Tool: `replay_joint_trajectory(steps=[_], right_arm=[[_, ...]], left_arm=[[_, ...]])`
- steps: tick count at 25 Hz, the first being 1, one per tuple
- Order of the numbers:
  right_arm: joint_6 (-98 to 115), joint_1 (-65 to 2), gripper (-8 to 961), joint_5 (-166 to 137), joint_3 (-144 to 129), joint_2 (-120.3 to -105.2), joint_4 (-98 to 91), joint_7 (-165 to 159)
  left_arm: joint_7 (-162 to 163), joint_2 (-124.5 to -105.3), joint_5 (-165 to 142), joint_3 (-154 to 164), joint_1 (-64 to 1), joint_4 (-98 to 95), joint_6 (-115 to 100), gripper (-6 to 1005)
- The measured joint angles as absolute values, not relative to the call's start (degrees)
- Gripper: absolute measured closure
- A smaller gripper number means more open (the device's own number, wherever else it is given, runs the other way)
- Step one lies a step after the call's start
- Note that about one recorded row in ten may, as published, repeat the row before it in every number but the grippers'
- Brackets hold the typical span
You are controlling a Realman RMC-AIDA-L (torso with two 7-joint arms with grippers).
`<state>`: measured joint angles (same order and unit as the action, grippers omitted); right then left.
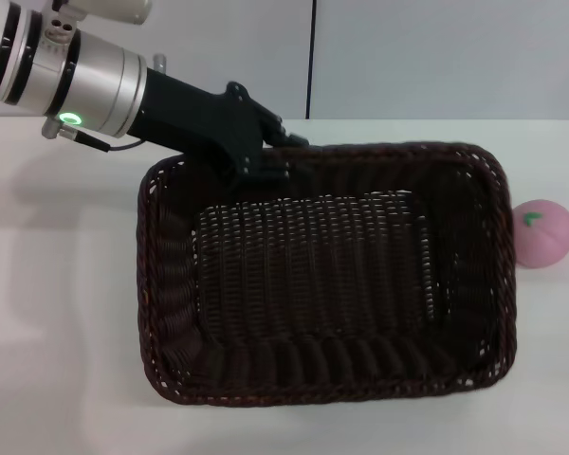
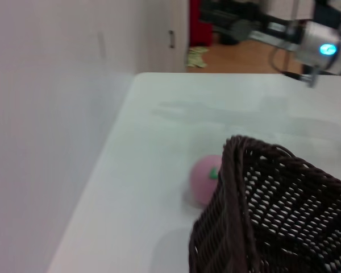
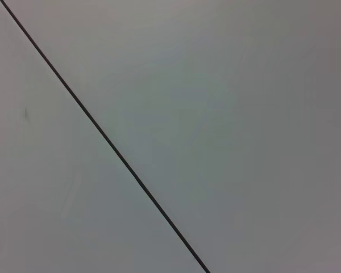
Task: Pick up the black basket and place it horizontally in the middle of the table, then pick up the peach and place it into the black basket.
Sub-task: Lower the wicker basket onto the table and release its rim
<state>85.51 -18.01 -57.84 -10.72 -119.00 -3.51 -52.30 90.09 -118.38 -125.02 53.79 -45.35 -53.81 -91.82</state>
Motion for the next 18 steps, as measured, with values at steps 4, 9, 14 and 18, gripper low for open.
replay_joint_trajectory(steps=[4,9,14,18], right_arm=[[85.4,-18.0,460,-57.8,-10.7,-119.01,-3.5,-52.3],[84.8,-18.0,458,-57.8,-10.7,-119.0,-3.5,-52.5],[84.3,-18.0,456,-57.8,-10.6,-119.0,-3.5,-52.5],[84.1,-18.0,454,-57.7,-10.7,-119.0,-3.5,-52.5]], left_arm=[[89.8,-118.42,-123.9,53.8,-44.9,-53.7,-90.7,696],[88.8,-118.42,-122.9,53.8,-44.6,-53.7,-89.8,545],[85.7,-118.4,-118.3,54.2,-43.0,-53.7,-89.6,305],[82.8,-118.36,-112.6,54.4,-41.1,-53.6,-89.1,197]])
